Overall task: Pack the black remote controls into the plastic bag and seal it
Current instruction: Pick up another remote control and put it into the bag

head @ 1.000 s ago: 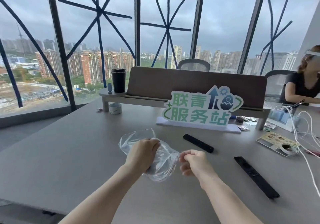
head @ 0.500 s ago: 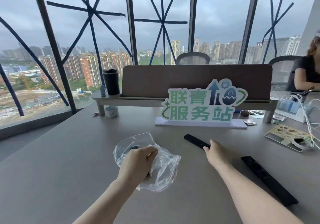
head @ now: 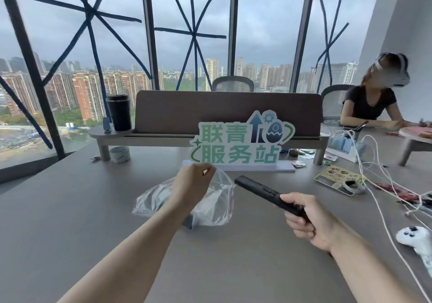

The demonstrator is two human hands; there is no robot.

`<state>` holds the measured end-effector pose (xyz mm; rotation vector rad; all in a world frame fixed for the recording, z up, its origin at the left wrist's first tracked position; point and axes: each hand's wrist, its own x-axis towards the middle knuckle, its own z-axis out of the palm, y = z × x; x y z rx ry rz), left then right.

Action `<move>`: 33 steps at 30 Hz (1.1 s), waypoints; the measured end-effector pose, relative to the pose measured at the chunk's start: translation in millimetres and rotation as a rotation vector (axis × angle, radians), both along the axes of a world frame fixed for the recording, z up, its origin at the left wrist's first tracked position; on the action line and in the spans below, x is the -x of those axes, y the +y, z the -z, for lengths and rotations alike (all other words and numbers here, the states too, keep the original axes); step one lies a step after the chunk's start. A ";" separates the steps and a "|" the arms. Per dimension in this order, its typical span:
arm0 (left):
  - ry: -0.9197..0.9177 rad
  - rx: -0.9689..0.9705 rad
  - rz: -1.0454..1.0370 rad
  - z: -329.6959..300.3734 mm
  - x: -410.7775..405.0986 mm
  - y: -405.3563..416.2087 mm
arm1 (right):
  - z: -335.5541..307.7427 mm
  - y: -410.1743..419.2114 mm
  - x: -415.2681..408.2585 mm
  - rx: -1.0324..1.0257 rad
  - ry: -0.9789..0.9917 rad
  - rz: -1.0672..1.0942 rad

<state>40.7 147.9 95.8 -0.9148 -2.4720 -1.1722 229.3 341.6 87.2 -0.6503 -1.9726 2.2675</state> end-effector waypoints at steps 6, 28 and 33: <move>0.046 0.049 0.081 9.6 -32.9 21.1 | -0.9 -27.8 0.9 -0.216 -0.139 -0.110; -0.014 0.252 0.127 72.0 -85.3 33.7 | 89.7 61.1 -51.6 -1.004 -0.592 0.375; -0.096 0.148 0.092 63.7 -79.5 35.0 | 61.9 49.2 -72.4 -0.263 -0.176 0.379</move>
